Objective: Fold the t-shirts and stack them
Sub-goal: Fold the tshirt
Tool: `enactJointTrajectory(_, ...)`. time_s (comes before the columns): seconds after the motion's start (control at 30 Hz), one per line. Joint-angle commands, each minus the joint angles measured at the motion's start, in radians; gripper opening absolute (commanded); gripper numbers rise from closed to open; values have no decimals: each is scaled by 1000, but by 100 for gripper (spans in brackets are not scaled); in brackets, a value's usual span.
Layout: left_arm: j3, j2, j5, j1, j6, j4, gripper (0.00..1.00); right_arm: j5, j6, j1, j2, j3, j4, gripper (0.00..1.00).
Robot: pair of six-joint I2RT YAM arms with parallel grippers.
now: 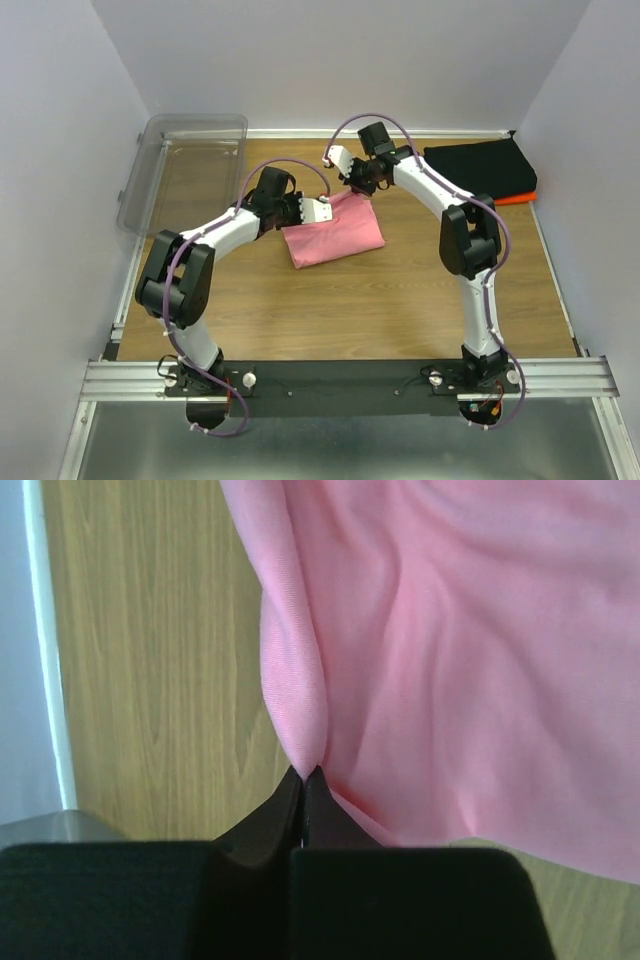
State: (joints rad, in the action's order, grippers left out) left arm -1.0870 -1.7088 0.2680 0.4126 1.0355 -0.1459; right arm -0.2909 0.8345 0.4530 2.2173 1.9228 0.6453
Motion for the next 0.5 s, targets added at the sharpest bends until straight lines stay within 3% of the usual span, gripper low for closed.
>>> enactJointTrajectory(0.0, -47, -35, -4, -15, 24, -14, 0, 44, -40, -2, 38, 58, -13, 1)
enactJointTrajectory(0.47, -108, -80, -96, -23, 11, -18, 0, 73, -98, -4, 62, 82, -33, 1)
